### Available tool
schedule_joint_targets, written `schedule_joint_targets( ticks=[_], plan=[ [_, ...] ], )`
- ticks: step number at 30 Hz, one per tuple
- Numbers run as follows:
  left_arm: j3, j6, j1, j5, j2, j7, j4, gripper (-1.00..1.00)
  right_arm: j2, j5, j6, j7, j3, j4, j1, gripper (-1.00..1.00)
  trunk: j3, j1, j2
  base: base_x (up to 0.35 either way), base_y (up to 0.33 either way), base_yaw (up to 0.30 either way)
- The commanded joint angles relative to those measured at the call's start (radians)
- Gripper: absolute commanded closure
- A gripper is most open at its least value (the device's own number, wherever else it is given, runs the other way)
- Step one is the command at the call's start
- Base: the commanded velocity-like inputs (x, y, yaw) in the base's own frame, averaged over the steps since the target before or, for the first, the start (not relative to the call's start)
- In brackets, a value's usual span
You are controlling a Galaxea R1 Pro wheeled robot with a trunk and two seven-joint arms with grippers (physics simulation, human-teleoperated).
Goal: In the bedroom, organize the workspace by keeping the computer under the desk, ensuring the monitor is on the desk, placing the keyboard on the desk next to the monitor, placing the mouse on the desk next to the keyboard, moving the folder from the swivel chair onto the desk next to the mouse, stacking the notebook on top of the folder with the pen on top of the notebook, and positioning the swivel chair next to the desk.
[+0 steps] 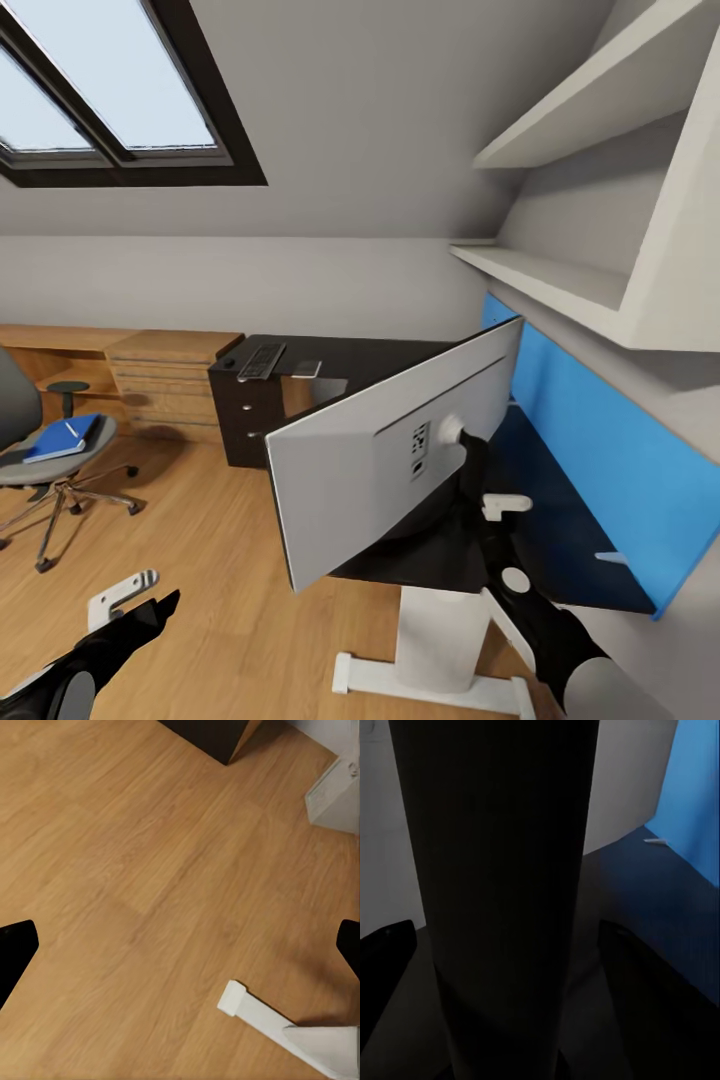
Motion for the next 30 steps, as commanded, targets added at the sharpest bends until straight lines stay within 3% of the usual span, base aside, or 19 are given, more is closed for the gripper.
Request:
schedule_joint_targets(
  ticks=[1, 15, 24, 30],
  plan=[
    [0.002, 0.006, -0.001, 0.010, -0.001, 0.005, -0.001, -1.00, -0.004, -0.008, -0.012, -0.010, 0.008, 0.015, -0.001, 1.00, -0.001, 0.000, -0.001, 0.165, -0.140, 0.000],
    [0.019, 0.006, -0.001, 0.010, 0.003, 0.005, -0.001, -1.00, -0.008, -0.007, -0.026, -0.009, 0.006, 0.017, -0.001, 1.00, -0.001, 0.000, -0.001, 0.231, -0.192, 0.000],
    [0.053, 0.007, -0.001, 0.011, 0.003, 0.004, -0.002, -1.00, -0.008, -0.005, -0.031, -0.009, 0.007, 0.018, -0.001, 1.00, -0.001, 0.000, -0.001, 0.240, -0.204, 0.000],
    [0.055, 0.008, -0.001, 0.011, 0.003, 0.004, -0.003, -1.00, -0.009, -0.005, -0.033, -0.009, 0.007, 0.018, -0.001, 1.00, -0.001, 0.000, -0.001, 0.092, -0.272, 0.000]
  ],
)
